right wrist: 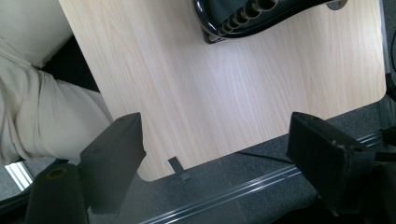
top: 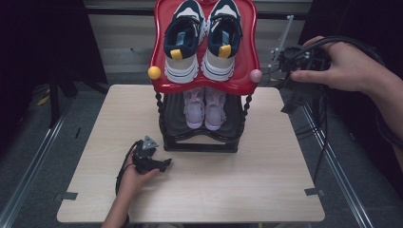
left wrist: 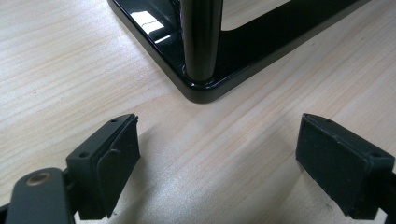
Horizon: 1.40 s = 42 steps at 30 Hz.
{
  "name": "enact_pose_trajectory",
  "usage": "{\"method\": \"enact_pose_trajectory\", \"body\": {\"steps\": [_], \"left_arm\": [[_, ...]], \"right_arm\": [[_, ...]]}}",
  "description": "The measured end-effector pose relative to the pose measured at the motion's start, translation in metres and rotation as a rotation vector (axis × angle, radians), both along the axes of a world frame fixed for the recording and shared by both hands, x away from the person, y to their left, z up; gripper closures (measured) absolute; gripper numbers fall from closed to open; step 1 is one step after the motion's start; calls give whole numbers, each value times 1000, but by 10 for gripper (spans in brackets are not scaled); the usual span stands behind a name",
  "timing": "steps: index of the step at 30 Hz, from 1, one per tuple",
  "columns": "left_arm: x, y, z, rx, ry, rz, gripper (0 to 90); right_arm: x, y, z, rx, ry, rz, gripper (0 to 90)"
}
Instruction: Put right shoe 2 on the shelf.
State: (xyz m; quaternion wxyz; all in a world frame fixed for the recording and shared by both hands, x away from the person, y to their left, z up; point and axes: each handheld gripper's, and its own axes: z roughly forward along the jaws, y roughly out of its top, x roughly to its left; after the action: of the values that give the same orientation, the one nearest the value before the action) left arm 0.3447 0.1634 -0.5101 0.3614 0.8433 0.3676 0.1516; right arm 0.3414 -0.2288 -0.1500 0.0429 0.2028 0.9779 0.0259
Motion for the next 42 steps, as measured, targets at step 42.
{"method": "enact_pose_trajectory", "body": {"steps": [42], "left_arm": [[0, 0, 0, -5, 4, 4, 130]], "right_arm": [[5, -35, -86, -6, 45, -38, 182]]}}
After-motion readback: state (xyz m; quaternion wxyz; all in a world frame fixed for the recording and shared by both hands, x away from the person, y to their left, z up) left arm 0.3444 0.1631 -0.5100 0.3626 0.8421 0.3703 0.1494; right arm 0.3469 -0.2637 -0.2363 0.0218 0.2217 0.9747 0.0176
